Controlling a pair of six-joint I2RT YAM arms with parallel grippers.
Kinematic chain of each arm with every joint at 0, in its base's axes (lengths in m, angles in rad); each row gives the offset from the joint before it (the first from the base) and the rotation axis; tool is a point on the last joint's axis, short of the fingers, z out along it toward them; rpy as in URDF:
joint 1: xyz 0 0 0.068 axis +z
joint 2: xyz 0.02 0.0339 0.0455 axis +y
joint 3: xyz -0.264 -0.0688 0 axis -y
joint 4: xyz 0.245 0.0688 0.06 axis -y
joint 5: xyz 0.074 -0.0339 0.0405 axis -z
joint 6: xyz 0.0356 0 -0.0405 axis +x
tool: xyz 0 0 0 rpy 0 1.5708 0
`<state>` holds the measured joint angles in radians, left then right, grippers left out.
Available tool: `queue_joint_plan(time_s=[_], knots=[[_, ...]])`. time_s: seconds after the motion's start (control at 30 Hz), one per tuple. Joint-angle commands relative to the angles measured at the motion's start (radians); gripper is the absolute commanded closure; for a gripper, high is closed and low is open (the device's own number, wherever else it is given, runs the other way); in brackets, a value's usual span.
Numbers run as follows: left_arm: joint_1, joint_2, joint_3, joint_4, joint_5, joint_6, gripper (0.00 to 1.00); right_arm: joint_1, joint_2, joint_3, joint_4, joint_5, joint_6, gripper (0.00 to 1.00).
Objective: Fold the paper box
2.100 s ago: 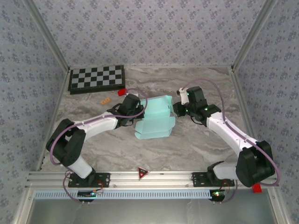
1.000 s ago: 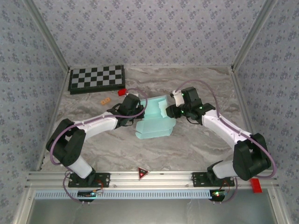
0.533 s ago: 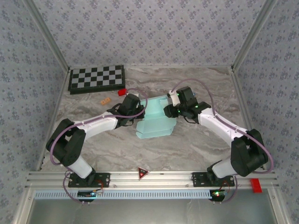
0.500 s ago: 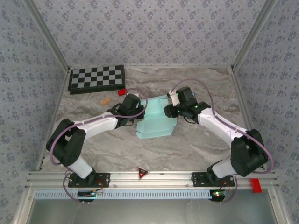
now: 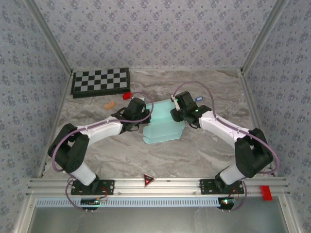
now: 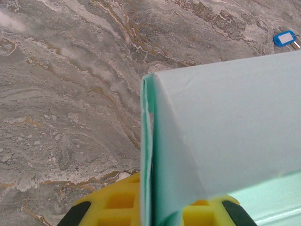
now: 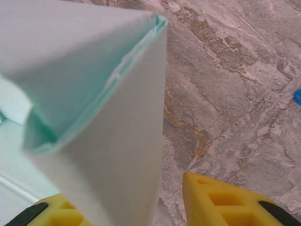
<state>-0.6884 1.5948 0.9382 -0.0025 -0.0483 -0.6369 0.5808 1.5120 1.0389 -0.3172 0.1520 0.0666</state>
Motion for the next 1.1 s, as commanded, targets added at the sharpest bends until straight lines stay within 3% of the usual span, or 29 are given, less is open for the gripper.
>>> queue_joint_plan(time_s=[0.0, 0.27, 0.63, 1.07], knots=[[-0.007, -0.017, 0.017, 0.025, 0.025, 0.003, 1.0, 0.017, 0.025, 0.038, -0.038, 0.126, 0.022, 0.64], [-0.007, -0.007, 0.022, 0.018, 0.018, -0.009, 1.0, 0.067, 0.067, 0.076, -0.089, 0.292, 0.044, 0.71], [-0.007, -0.001, 0.032, -0.012, -0.002, -0.025, 1.0, 0.123, 0.158, 0.145, -0.195, 0.506, 0.098, 0.72], [-0.008, 0.004, 0.036, -0.029, -0.013, -0.032, 1.0, 0.159, 0.253, 0.251, -0.311, 0.658, 0.163, 0.73]])
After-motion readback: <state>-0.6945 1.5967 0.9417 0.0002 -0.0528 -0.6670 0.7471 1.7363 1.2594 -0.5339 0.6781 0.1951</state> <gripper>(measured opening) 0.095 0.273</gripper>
